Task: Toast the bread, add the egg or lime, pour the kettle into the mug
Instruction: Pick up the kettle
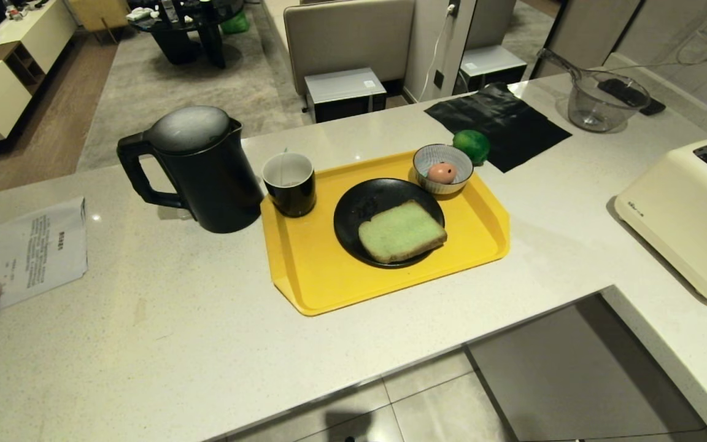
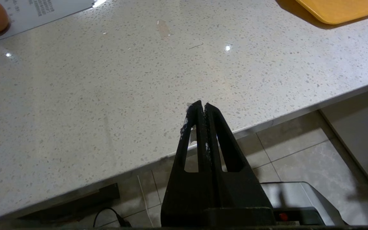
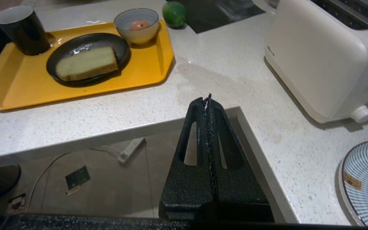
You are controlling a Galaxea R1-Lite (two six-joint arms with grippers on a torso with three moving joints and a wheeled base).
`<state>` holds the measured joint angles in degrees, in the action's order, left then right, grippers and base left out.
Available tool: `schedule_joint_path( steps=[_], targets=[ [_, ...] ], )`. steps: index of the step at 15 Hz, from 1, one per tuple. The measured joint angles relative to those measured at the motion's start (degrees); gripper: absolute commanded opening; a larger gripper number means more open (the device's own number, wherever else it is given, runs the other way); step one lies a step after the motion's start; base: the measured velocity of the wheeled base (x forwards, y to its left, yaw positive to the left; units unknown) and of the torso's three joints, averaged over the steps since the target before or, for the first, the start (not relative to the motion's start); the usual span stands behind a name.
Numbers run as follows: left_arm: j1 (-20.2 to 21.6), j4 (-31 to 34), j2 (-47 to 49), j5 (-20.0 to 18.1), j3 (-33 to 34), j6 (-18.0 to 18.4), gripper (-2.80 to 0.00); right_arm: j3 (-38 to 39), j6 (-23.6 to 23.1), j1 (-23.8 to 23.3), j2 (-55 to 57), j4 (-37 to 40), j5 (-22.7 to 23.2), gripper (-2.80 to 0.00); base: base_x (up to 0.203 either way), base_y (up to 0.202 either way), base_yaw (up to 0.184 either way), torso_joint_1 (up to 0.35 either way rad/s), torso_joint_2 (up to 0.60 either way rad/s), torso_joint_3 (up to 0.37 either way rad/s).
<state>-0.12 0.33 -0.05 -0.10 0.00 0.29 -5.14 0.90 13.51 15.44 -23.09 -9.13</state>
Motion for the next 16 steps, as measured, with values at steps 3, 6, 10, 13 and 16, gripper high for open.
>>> schedule_joint_path(
  steps=[3, 6, 10, 13, 16],
  targets=[
    [0.2, 0.0, 0.0, 0.0, 0.0, 0.0, -2.8, 1.7, 0.5, -4.5, 0.4, 0.3, 0.9, -2.8, 0.0, 0.0, 0.0, 0.0, 0.0, 0.0],
    [0.3, 0.0, 0.0, 0.0, 0.0, 0.0, -2.8, 4.1, -1.4, -6.2, 0.2, -0.1, 0.7, -2.8, 0.0, 0.0, 0.0, 0.0, 0.0, 0.0],
    [0.3, 0.0, 0.0, 0.0, 0.0, 0.0, -2.8, 4.4, -3.1, -11.5, -2.2, 0.0, 6.2, -2.8, 0.0, 0.0, 0.0, 0.0, 0.0, 0.0],
    [0.2, 0.0, 0.0, 0.0, 0.0, 0.0, -2.8, 4.4, -3.4, -13.3, -5.1, -3.2, 9.6, -2.8, 0.0, 0.0, 0.0, 0.0, 0.0, 0.0],
    [0.2, 0.0, 0.0, 0.0, 0.0, 0.0, -2.8, 5.0, -3.2, -13.1, -6.4, -6.6, 10.2, -2.8, 0.0, 0.0, 0.0, 0.0, 0.0, 0.0]
  ],
)
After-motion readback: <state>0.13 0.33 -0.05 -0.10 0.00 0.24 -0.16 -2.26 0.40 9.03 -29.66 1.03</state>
